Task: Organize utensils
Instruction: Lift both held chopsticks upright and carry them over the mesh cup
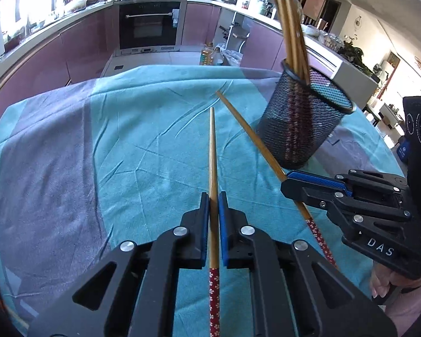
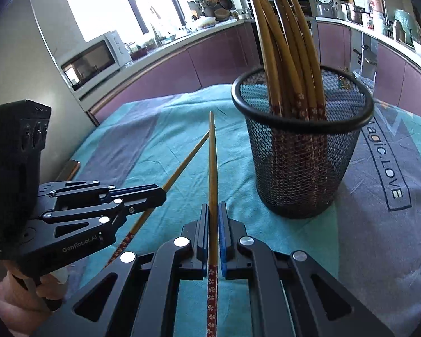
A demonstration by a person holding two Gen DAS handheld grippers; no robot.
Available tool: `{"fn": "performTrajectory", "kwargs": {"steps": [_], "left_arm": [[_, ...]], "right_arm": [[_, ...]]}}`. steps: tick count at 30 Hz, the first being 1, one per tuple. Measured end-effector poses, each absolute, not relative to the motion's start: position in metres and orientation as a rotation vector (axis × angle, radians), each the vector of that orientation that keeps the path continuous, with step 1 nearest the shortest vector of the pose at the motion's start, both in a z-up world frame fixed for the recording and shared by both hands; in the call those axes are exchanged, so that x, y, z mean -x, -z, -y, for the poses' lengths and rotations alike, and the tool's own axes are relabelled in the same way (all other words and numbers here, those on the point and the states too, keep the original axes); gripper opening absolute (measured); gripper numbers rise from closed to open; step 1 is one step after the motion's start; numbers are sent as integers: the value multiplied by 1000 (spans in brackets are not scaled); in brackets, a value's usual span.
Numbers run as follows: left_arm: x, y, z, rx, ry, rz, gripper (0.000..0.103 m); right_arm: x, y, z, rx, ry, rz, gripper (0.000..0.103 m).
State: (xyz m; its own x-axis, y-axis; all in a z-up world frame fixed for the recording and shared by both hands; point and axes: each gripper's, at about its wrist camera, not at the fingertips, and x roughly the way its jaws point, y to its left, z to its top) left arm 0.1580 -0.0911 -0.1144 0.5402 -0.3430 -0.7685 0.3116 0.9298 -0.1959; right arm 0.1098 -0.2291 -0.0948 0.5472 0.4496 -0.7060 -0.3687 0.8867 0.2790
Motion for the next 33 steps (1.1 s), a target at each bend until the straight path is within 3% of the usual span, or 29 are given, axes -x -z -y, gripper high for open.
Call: {"fn": "performTrajectory", "kwargs": {"steps": [33], "left_arm": [[-115, 49, 89, 58, 515, -770, 8]], "right_arm": [[-74, 47, 266, -165, -529, -707, 6]]}}
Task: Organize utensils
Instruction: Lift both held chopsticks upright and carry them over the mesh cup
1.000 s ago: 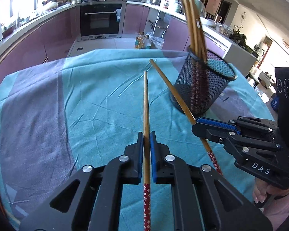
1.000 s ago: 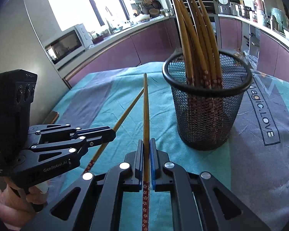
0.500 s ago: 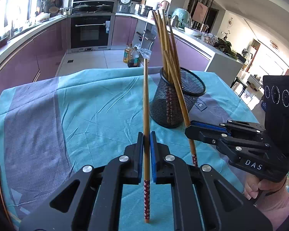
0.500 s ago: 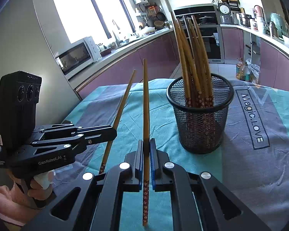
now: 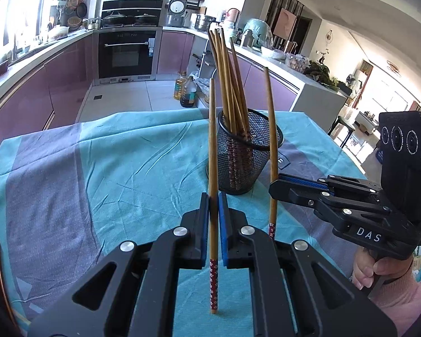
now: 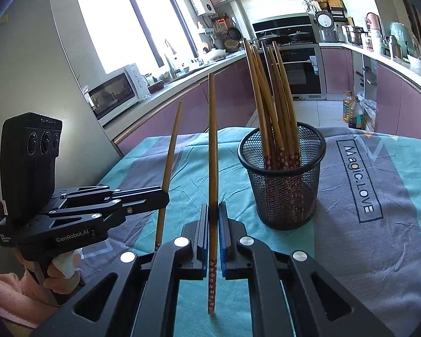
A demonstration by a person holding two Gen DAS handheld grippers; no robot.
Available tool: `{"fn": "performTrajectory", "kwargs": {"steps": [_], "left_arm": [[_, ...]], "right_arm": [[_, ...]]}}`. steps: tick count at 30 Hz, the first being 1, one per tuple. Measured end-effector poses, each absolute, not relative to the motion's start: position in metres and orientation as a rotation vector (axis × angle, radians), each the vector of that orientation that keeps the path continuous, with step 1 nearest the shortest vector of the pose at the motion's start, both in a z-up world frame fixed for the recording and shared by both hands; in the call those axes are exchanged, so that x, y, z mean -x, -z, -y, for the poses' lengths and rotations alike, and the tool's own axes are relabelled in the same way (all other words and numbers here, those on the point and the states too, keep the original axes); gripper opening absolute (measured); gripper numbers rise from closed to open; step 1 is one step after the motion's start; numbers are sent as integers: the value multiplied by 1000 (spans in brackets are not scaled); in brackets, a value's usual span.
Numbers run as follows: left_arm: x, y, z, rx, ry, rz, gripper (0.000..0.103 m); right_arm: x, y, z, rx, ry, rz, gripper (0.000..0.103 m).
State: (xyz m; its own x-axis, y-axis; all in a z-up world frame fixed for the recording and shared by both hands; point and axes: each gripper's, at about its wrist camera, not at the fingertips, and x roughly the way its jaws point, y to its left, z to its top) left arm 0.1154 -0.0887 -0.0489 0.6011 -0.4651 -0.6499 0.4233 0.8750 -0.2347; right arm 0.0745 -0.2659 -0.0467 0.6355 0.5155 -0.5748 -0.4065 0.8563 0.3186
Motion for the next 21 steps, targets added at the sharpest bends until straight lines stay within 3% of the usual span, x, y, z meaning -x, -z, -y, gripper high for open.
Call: {"fn": "performTrajectory", "kwargs": {"steps": [21], "left_arm": [[-112, 32, 93, 70, 555, -728, 8]], "right_arm": [[-69, 26, 282, -172, -524, -640, 6]]}}
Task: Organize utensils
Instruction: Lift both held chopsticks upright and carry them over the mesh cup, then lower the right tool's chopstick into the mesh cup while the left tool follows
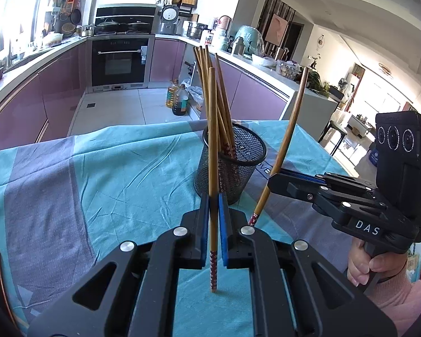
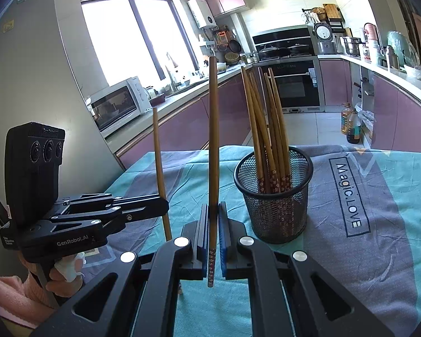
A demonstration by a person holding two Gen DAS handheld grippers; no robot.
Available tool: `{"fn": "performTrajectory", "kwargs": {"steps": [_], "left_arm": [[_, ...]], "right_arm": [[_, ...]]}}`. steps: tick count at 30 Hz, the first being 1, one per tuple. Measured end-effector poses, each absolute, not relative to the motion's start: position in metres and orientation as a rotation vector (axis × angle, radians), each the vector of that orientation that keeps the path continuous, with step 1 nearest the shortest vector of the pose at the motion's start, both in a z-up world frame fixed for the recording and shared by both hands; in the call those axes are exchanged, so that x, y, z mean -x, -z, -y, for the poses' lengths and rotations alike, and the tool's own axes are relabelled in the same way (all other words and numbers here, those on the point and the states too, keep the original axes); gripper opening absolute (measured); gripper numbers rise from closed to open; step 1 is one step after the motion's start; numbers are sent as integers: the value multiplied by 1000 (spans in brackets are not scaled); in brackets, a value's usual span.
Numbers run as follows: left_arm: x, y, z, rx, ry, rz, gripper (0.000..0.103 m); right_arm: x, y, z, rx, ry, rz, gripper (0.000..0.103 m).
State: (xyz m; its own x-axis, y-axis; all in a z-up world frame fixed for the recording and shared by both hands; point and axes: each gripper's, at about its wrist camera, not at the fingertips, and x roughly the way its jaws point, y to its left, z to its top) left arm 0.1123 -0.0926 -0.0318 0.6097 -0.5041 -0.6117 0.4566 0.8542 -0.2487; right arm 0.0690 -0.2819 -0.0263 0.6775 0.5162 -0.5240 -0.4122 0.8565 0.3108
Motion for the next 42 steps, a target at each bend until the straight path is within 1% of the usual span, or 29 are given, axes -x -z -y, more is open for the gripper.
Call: {"fn": "performTrajectory", "kwargs": {"steps": [42], "left_arm": [[-111, 8, 93, 59, 594, -661, 8]], "right_arm": [[-67, -5, 305, -158, -502, -544, 6]]}}
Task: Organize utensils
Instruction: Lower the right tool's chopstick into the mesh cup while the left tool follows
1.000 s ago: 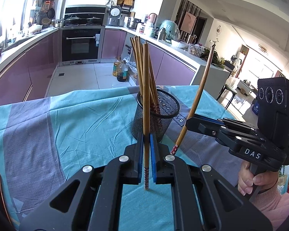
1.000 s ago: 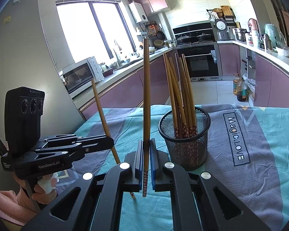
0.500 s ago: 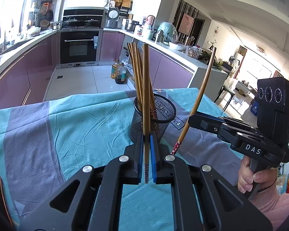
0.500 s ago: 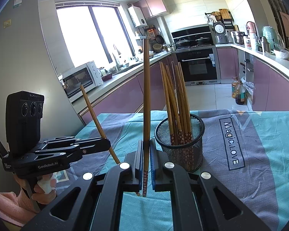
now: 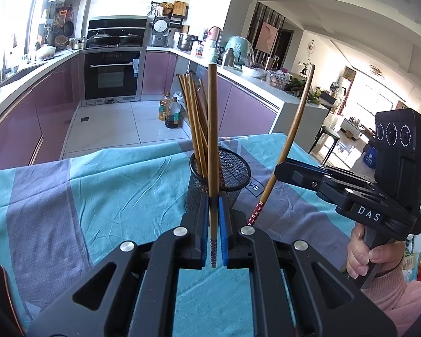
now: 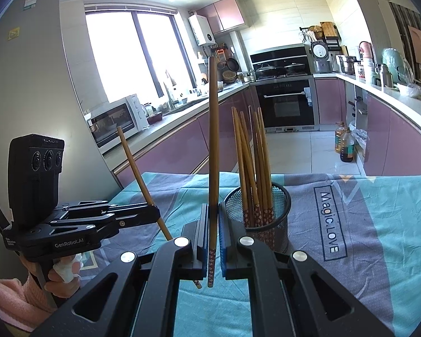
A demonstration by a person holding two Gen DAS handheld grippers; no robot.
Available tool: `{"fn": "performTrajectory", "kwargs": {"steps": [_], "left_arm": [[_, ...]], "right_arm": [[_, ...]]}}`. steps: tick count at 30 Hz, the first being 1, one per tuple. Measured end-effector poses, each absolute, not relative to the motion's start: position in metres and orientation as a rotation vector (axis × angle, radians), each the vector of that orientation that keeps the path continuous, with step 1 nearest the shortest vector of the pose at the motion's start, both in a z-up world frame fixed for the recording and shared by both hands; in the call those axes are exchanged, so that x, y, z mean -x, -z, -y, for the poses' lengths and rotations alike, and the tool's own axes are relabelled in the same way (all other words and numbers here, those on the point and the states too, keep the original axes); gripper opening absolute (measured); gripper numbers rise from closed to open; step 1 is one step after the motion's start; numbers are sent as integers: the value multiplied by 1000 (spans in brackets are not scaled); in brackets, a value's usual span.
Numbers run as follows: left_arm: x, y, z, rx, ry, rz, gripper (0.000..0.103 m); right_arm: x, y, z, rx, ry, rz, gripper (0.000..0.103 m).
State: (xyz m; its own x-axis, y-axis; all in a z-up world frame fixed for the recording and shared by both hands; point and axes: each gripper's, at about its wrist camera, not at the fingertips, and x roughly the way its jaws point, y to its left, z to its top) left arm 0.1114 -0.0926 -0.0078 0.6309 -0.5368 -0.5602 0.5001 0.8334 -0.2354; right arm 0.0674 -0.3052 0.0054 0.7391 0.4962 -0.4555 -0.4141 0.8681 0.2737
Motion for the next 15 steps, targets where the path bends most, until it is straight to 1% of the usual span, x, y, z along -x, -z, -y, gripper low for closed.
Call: {"fn": "performTrajectory", "kwargs": {"steps": [15], "left_arm": [[-119, -16, 98, 50, 619, -611, 8]], "right_arm": [[-73, -21, 314, -146, -498, -499, 6]]}}
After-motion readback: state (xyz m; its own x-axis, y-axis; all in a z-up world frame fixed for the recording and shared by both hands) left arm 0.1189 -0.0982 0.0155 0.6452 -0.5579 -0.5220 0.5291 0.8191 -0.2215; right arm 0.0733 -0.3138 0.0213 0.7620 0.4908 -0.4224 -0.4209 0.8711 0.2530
